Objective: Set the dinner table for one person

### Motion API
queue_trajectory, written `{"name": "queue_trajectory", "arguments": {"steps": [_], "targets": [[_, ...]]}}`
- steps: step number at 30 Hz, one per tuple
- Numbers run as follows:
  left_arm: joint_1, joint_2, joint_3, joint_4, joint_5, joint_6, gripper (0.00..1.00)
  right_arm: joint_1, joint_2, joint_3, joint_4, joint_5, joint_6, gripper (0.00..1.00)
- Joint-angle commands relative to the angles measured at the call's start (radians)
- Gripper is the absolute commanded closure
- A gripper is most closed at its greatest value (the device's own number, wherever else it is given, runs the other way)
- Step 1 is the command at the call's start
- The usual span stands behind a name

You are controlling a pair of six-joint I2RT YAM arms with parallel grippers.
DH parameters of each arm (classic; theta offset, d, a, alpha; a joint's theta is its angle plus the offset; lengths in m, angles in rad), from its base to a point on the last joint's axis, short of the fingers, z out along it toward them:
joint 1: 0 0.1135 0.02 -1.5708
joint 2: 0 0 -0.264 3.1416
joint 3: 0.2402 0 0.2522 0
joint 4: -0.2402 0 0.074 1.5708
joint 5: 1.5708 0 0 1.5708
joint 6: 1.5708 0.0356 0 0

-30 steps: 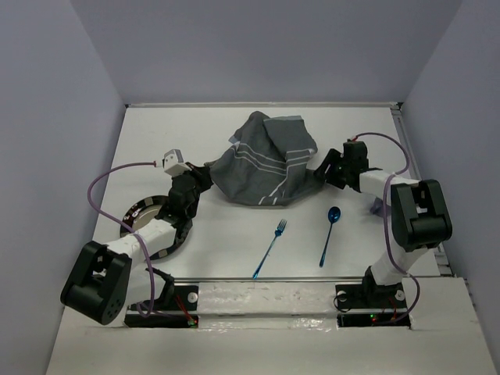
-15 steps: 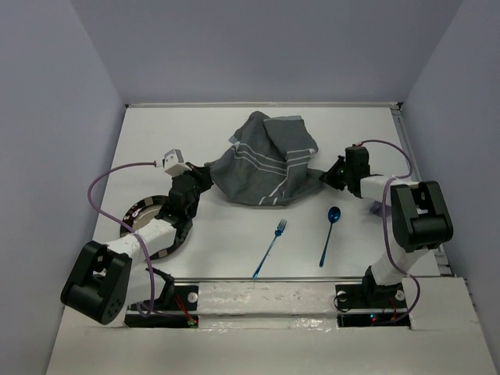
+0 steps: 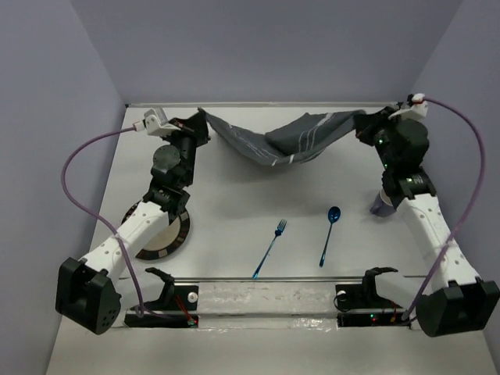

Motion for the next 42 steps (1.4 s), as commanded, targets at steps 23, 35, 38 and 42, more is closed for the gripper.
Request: {"name": "queue_trajectory", "arguments": {"steps": [23,35,38,42], "targets": [[0.165,0.146,0.515,-0.087,0.092,0.148,1.00,-0.028,0.332,0.719,-0.143,0.105,-0.275,1.00],[0.303,0.286,0.663,-0.214,0.220,0.072,1.00,-0.046,0.399,0.799,-0.139,0.013,-0.272,1.00],[0.305,0.232,0.514,-0.173,0.220,0.030,1.00,-0.046,0.346,0.547,-0.065,-0.004,-0.228,1.00],[0.305,0.192,0.174,-0.092,0.209,-0.066,1.00,-0.046,0.359,0.236,0.071,-0.082,-0.121,1.00]]}}
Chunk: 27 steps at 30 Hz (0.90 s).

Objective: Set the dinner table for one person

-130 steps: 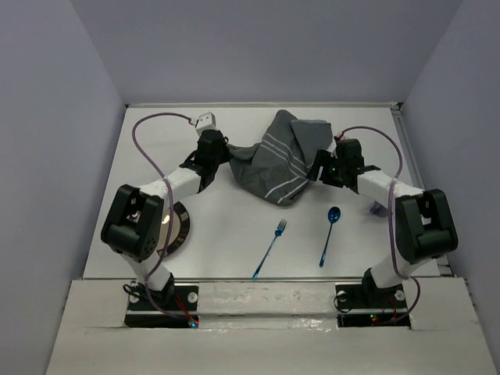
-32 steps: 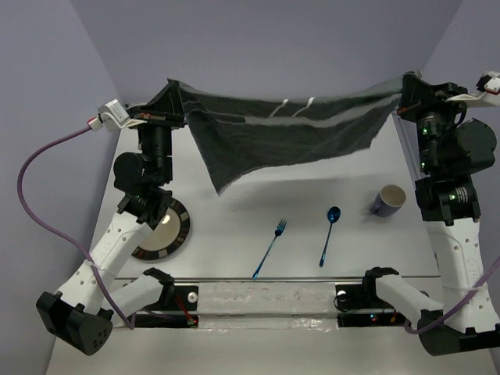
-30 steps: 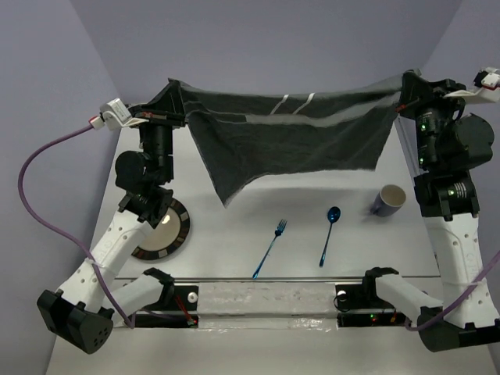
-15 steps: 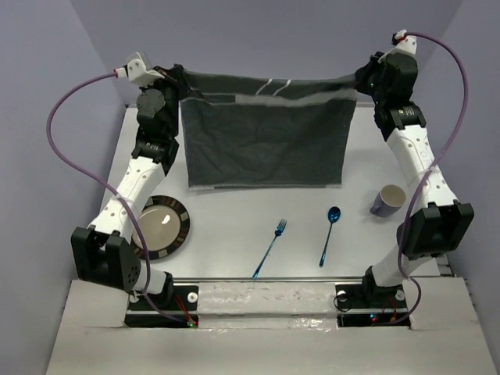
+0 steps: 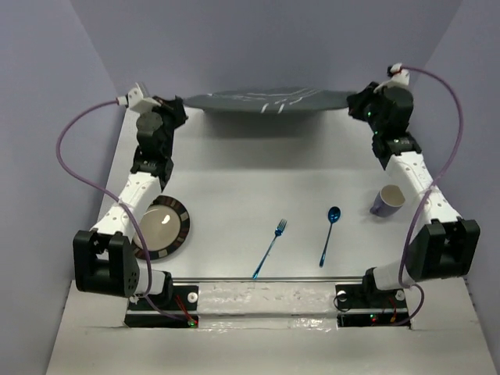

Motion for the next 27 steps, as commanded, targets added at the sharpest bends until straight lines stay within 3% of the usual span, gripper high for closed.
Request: {"name": "queue_trajectory", "arguments": {"steps": [1,5,14,27], "targets": [[0.007,-0.029,-0.262,0.105,-0.009,-0.114,1.00,-0.011,0.069,-0.286,0.103,-0.073,0.111,1.00],[0.007,0.039,-0.479,0.202,0.016,-0.149,1.00,-0.011,0.160,-0.435,0.167,-0.090,0.157,1.00],[0.006,0.059,-0.702,0.312,0.046,-0.189,1.00,-0.011,0.188,-0.587,0.163,-0.122,0.197,1.00],[0.006,-0.165,-0.932,0.285,0.077,-0.157,1.00,-0.011,-0.065,-0.809,0.132,-0.070,0.203,1.00]]}}
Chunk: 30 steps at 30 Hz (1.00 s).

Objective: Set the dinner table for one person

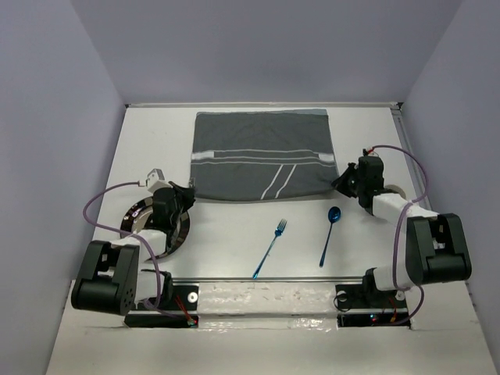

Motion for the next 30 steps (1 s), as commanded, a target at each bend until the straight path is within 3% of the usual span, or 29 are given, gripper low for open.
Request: {"name": "queue_trajectory", "arguments": {"steps": [1,12,19,22,24,25,26,27,29,30], "targets": [[0.005,-0.100,-0.041,0.026,0.006,0.024,1.00,-0.007,-0.082,-0.062,0.023,0.034,0.002,1.00],[0.005,-0.302,-0.129,-0.065,0.052,0.010,1.00,-0.007,-0.188,-0.125,-0.030,0.097,0.000,1.00],[0.005,-0.315,-0.141,-0.097,0.104,-0.012,1.00,-0.007,-0.185,-0.122,-0.050,0.097,0.000,1.00],[0.005,-0.318,-0.149,-0.097,0.092,-0.020,1.00,-0.007,-0.167,-0.120,-0.050,0.083,0.003,0.92],[0.005,-0.310,-0.141,-0.100,0.092,-0.020,0.88,-0.007,-0.172,-0.119,-0.050,0.085,-0.001,0.82],[0.005,-0.310,-0.138,-0.102,0.092,-0.020,0.70,-0.007,-0.175,-0.120,-0.050,0.085,-0.001,0.78],[0.005,-0.312,-0.131,-0.106,0.095,-0.020,0.63,-0.007,-0.182,-0.117,-0.050,0.082,-0.006,0.74],[0.005,-0.318,-0.123,-0.115,0.095,-0.016,0.57,-0.007,-0.188,-0.114,-0.050,0.071,-0.013,0.62],[0.005,-0.356,-0.106,-0.150,0.090,-0.003,0.45,-0.007,-0.208,-0.103,-0.059,0.054,-0.018,0.56],[0.005,-0.371,-0.088,-0.163,0.090,0.000,0.42,-0.007,-0.213,-0.096,-0.069,0.048,-0.023,0.47]]}}
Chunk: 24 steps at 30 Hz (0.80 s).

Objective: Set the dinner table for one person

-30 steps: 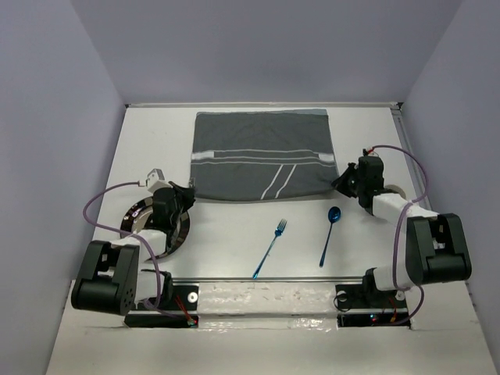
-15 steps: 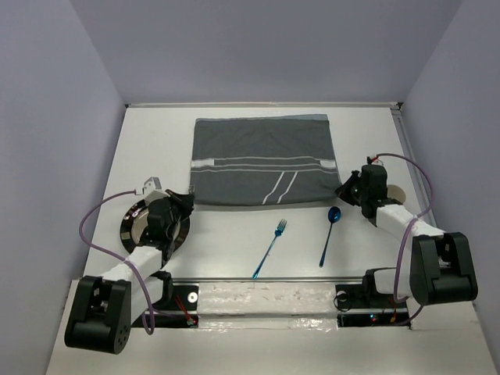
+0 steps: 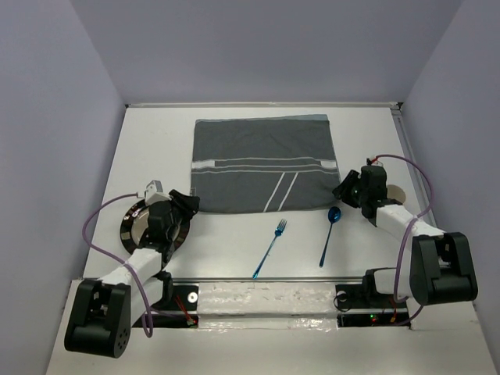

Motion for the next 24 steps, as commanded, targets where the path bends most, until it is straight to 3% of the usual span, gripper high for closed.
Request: {"name": "queue_trajectory", "arguments": {"steps": [1,2,7,11,16,19,24], "targets": [[0.005,-0.099,0.061,-0.034,0.004,0.018,0.39,-0.007,-0.047,0.042,-0.012,-0.021,-0.021,0.41],[0.003,-0.119,0.073,-0.058,0.010,0.017,0.33,-0.007,-0.063,0.049,-0.028,-0.021,-0.028,0.39],[-0.015,-0.239,0.191,-0.150,0.011,0.023,0.26,0.041,-0.134,0.109,-0.101,-0.008,-0.061,0.28],[-0.031,-0.353,0.304,-0.239,-0.016,0.061,0.25,0.093,-0.191,0.140,-0.138,0.030,-0.064,0.27],[-0.032,-0.324,0.518,-0.316,-0.032,0.141,0.23,0.162,-0.223,0.164,-0.143,0.031,-0.068,0.27],[-0.032,-0.345,0.595,-0.365,-0.008,0.204,0.20,0.283,-0.206,0.197,-0.132,0.030,-0.071,0.27],[-0.032,-0.396,0.646,-0.466,-0.146,0.351,0.11,0.482,-0.078,0.237,0.010,0.015,-0.013,0.28]]}}
